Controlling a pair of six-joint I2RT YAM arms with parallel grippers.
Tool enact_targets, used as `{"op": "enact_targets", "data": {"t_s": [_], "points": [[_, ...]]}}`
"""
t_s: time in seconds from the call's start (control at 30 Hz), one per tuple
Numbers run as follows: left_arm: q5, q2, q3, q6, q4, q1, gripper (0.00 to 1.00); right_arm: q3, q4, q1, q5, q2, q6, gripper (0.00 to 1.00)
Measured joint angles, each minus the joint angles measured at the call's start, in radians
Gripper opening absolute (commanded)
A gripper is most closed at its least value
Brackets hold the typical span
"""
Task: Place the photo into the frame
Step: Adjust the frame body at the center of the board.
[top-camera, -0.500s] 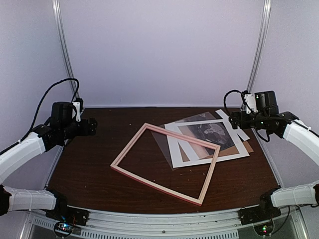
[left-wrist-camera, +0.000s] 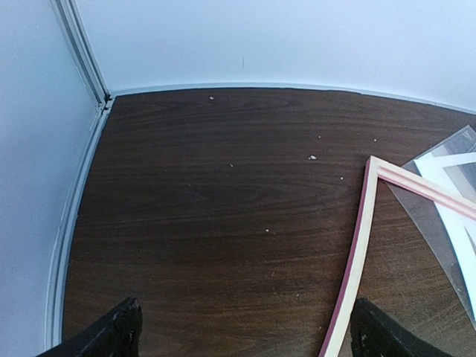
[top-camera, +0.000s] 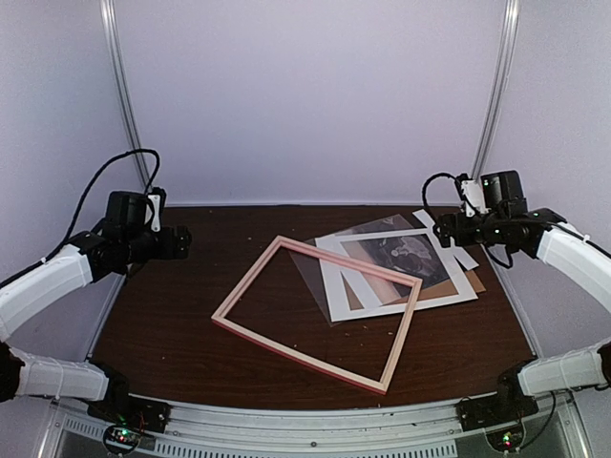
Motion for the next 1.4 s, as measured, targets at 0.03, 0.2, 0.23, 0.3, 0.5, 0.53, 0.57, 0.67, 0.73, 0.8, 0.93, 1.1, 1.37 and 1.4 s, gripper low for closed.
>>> {"op": "enact_targets", "data": {"t_s": [0.03,0.2,0.23,0.3,0.5,0.53,0.57,0.67,0.73,0.8,0.93,1.1,1.37,1.4], "points": [[0.000,0.006,0.006,-0.003,-0.011,-0.003,0.98,0.007,-0.002,0.002,0.000,0.006,0.000,1.00],[-0.004,0.051,0.047,-0.011,-0.065,-0.035,0.98,0.038,-0.005,0.018,-0.004,0.084,0.001,1.00],[-0.005,0.060,0.051,-0.014,-0.072,-0.042,0.98,0.047,-0.008,0.023,-0.010,0.113,0.000,1.00],[-0.005,0.076,0.060,-0.019,-0.090,-0.055,0.98,0.071,-0.022,0.034,-0.029,0.179,-0.006,1.00],[0.000,0.099,0.061,-0.044,-0.144,-0.075,0.98,0.193,-0.095,0.087,-0.119,0.409,-0.064,0.99],[0.001,0.098,0.061,-0.048,-0.149,-0.077,0.98,0.216,-0.108,0.094,-0.139,0.447,-0.076,0.99],[0.003,0.098,0.060,-0.053,-0.155,-0.078,0.97,0.242,-0.121,0.102,-0.161,0.490,-0.088,0.98],[0.011,0.097,0.055,-0.064,-0.166,-0.080,0.98,0.307,-0.155,0.117,-0.201,0.604,-0.122,0.96],[0.019,0.096,0.050,-0.070,-0.171,-0.082,0.98,0.341,-0.175,0.122,-0.214,0.669,-0.143,0.96],[0.026,0.095,0.047,-0.074,-0.179,-0.082,0.98,0.380,-0.198,0.126,-0.224,0.736,-0.168,0.95],[0.035,0.089,0.044,-0.077,-0.187,-0.082,0.98,0.447,-0.232,0.126,-0.226,0.832,-0.208,0.93],[0.047,0.087,0.043,-0.077,-0.190,-0.084,0.98,0.487,-0.251,0.126,-0.226,0.878,-0.249,0.86],[0.056,0.092,0.041,-0.082,-0.191,-0.085,0.98,0.492,-0.260,0.126,-0.248,0.885,-0.285,0.61],[0.058,0.094,0.041,-0.085,-0.192,-0.085,0.98,0.492,-0.260,0.126,-0.250,0.887,-0.287,0.59]]}}
